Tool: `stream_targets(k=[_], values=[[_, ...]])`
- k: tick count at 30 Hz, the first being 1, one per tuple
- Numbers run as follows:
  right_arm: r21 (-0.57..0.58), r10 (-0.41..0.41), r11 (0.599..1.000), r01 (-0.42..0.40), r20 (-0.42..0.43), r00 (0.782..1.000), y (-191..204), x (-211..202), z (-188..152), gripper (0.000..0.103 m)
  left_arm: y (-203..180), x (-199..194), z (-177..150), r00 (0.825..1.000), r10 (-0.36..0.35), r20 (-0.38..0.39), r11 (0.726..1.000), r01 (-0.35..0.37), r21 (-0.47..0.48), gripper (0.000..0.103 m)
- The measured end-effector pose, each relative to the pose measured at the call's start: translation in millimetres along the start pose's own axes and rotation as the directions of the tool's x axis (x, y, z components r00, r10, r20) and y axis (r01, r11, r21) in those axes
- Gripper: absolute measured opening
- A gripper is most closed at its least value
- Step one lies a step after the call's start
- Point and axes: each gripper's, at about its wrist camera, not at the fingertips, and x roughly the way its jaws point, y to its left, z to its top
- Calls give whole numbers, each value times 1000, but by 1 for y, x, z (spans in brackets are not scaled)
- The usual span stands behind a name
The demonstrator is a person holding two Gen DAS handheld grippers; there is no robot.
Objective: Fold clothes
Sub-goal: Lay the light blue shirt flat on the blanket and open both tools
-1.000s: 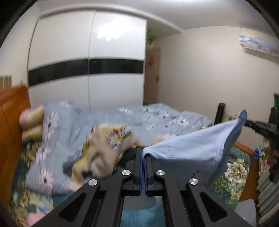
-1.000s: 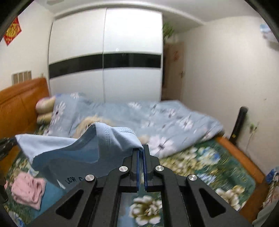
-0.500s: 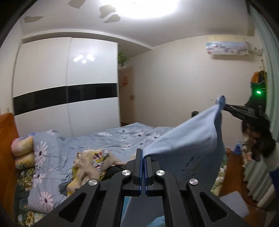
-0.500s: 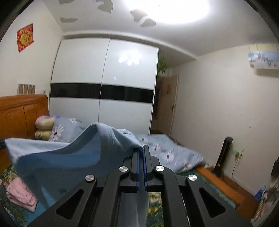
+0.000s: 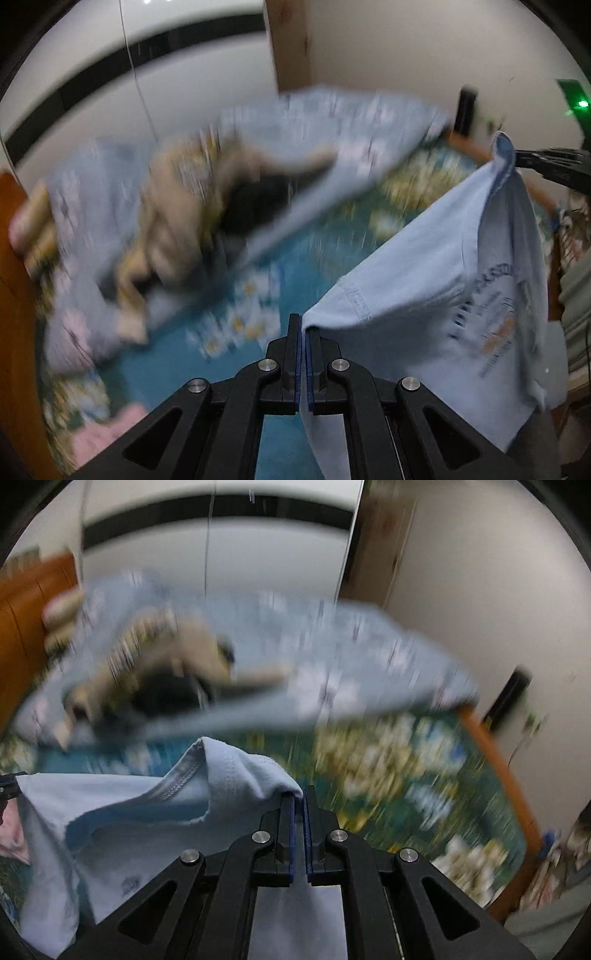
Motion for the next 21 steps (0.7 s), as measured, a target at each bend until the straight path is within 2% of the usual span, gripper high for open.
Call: stream_targets(k=[2,4,9,12,15,21], values=[[9,13,1000,-13,-83,996,8,42,-15,4,11,48,-12,996,-22,-91,998,17,-56,2],[8,16,1000,-15,-148,989,13,86,-19,4,23,76,-17,990,-44,-132,994,31,-104,2],[36,38,999,-32,-181,983,27,143,22,4,60,119,8,985,-79,-155,978,46,-205,2],[13,31,999,-29,-173,985,40,179,51,4,74,149,12,979,-82,-186,973,38,-229,2],[-10,28,999,-30,-209,978,52,221,68,4,88,178,17,973,-85,-217,967,29,-253,2],[-43,14,999,-27,-289,957,77,284,65,4,116,238,25,956,-95,-277,954,8,-299,2]])
